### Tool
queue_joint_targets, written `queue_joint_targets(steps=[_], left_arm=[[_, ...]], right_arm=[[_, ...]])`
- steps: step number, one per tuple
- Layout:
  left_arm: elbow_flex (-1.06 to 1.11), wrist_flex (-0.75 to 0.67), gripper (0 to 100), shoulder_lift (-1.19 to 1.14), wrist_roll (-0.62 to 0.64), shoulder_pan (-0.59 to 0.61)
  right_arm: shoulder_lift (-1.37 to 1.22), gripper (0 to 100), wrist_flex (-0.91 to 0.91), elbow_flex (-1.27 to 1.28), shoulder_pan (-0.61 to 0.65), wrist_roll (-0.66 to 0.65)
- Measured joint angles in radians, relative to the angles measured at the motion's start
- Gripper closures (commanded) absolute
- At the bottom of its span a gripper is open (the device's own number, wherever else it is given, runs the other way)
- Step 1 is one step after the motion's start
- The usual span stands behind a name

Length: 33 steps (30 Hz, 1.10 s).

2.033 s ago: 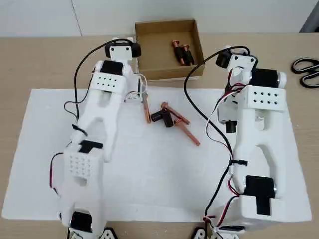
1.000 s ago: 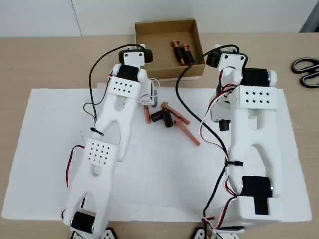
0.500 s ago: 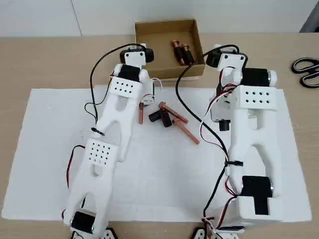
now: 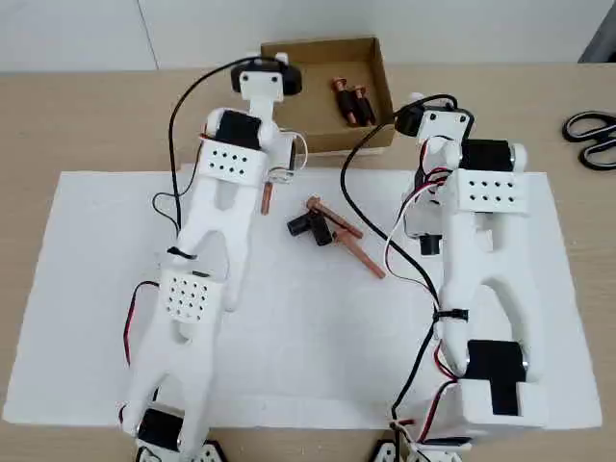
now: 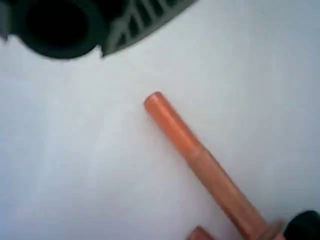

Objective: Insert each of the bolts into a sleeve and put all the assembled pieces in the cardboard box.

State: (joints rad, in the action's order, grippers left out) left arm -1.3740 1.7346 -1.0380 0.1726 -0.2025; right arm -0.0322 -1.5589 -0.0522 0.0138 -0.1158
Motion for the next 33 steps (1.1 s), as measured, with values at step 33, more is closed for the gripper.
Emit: queue_joint_targets(steps=[33], left_arm=[[0.868, 0.000, 99, 1.142, -0.147, 0.117]], right_arm=[[1.252, 99.5, 0.130, 0.402, 0.005, 0.000]])
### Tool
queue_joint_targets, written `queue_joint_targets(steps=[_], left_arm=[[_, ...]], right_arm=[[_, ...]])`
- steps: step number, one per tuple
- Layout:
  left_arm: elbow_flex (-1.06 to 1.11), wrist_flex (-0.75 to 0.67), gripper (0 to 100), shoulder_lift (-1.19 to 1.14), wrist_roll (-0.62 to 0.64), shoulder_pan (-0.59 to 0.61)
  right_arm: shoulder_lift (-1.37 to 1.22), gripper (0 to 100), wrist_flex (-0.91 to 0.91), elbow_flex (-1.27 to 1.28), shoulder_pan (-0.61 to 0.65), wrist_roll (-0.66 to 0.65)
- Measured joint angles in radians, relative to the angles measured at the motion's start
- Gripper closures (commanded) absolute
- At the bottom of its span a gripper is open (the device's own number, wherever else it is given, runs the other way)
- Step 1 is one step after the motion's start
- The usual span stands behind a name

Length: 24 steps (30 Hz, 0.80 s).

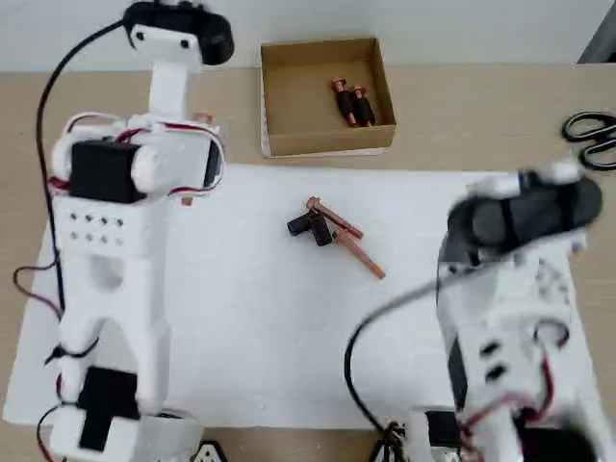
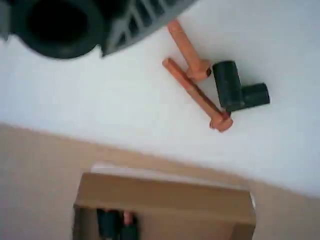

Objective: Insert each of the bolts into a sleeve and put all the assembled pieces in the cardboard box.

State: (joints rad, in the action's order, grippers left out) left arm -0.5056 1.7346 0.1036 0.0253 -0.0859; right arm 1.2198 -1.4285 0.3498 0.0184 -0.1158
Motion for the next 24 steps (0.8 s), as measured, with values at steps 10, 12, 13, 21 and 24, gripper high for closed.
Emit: queue_joint_targets(steps=[10, 12, 13, 21, 24], left_arm=[[0.265, 0.000, 99, 0.250, 0.000, 0.000], [0.307, 0.000, 99, 0.265, 0.000, 0.000], [0.319, 0.000, 99, 0.273, 0.000, 0.000], [0.333, -0.002, 99, 0.328, 0.239, 0.000], [0.334, -0.003, 99, 0.328, 0.261, 0.000]], right_arm=[[0.361, 99.5, 0.288, 0.549, 0.000, 0.000], [0.399, 99.5, 0.310, 0.626, 0.000, -0.002], [0.414, 99.5, 0.310, 0.652, 0.000, -0.014], [0.552, 99.5, 0.359, 0.790, 0.000, -0.032], [0.582, 99.5, 0.393, 0.802, 0.000, 0.066]])
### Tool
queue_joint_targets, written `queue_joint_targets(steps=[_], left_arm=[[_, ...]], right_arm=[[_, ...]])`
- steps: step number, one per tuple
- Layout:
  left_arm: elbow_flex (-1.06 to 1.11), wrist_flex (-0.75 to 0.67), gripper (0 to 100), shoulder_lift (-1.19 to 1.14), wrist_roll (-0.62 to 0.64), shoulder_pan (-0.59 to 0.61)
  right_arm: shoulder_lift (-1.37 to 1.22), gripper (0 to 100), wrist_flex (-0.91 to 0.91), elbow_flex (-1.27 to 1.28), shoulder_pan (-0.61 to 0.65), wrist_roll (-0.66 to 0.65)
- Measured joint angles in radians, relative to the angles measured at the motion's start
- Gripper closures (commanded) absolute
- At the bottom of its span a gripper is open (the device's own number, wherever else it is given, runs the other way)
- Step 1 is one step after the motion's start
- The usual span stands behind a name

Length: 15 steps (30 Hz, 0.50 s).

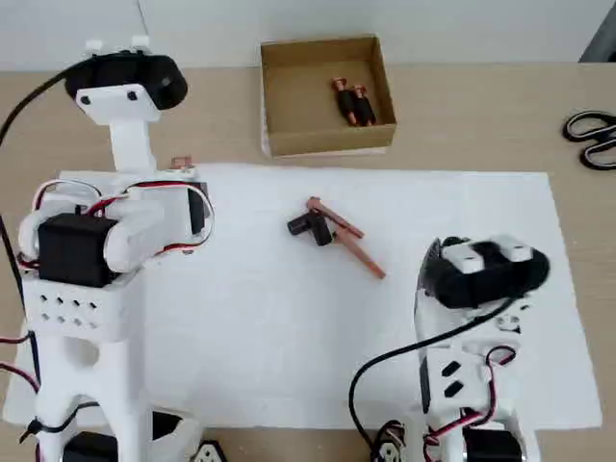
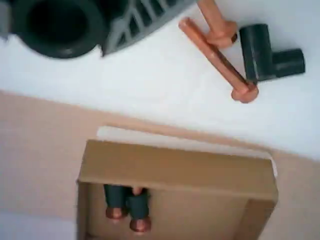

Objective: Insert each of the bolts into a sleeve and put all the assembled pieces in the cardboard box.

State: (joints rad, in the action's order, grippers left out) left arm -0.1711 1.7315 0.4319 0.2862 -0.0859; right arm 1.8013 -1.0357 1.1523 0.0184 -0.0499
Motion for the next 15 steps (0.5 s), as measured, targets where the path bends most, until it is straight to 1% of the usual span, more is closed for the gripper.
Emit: queue_joint_targets(steps=[3, 7, 11, 15], left_arm=[[0.000, 0.000, 99, 0.000, 0.006, -0.025], [0.000, 0.006, 99, 0.002, 0.006, -0.117], [0.000, 0.000, 99, 0.002, 0.006, -0.199], [0.006, -0.074, 99, 0.002, 0.006, -0.250]], right_arm=[[0.000, 99.5, 0.009, 0.005, 0.000, 0.109], [0.002, 99.5, 0.051, 0.060, 0.015, 0.158], [0.002, 99.5, 0.107, 0.115, 0.117, 0.161], [0.003, 99.5, 0.166, 0.155, 0.269, 0.161]])
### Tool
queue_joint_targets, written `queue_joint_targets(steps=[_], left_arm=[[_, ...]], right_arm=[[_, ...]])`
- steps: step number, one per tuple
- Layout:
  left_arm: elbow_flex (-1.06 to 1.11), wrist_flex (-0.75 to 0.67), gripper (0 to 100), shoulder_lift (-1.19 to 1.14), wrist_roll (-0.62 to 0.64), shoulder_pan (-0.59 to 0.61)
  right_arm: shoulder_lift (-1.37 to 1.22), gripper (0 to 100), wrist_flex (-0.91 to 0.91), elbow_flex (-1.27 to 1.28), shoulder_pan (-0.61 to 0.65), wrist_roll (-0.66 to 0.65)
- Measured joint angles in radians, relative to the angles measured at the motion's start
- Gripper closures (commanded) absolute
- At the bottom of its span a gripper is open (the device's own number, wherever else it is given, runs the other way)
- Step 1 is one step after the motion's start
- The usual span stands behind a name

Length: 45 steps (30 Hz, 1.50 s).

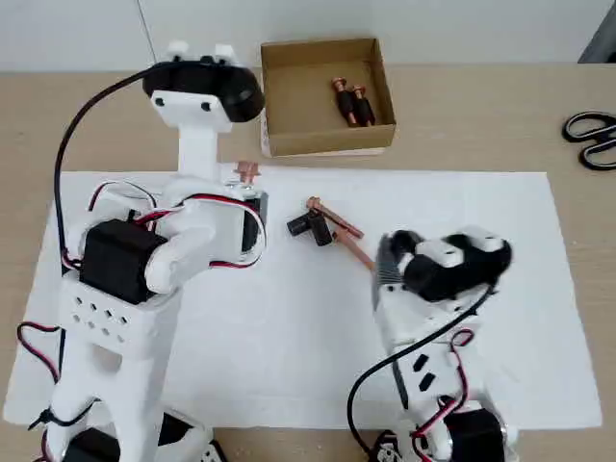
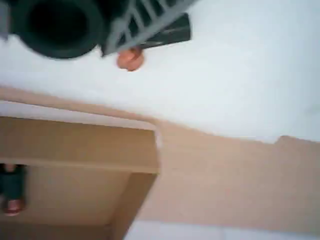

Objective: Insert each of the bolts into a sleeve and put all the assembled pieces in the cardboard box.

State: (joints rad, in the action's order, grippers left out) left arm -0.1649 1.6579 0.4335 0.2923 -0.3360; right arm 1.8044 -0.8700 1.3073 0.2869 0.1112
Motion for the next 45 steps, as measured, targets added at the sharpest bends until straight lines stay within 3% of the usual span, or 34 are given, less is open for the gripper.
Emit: queue_joint_targets(steps=[4, 13, 17, 21, 24, 26, 32, 34, 45], left_arm=[[0.052, -0.138, 99, 0.000, 0.017, -0.051], [0.068, -0.347, 99, 0.037, 0.150, -0.083], [0.068, -0.353, 99, 0.198, 0.109, -0.097], [0.081, -0.278, 99, 0.373, 0.077, -0.028], [0.207, -0.287, 99, 0.451, 0.075, 0.002], [0.341, -0.365, 99, 0.491, 0.084, 0.005], [0.775, -0.778, 99, 0.600, 0.091, -0.049], [0.856, -0.858, 99, 0.608, 0.091, -0.072], [0.901, -0.908, 99, 0.611, 0.094, -0.138]], right_arm=[[0.002, 99.5, 0.025, 0.058, 0.094, 0.000], [0.000, 99.5, 0.025, 0.094, 0.115, 0.000], [0.000, 99.5, 0.025, 0.094, 0.114, 0.000], [0.000, 99.5, 0.025, 0.094, 0.117, 0.000], [0.000, 99.5, 0.025, 0.094, 0.121, 0.000], [0.000, 99.5, 0.025, 0.094, 0.121, 0.000], [0.000, 99.5, 0.025, 0.094, 0.133, 0.000], [0.000, 99.5, 0.025, 0.094, 0.155, 0.000], [0.000, 99.5, 0.028, 0.132, 0.241, 0.006]])
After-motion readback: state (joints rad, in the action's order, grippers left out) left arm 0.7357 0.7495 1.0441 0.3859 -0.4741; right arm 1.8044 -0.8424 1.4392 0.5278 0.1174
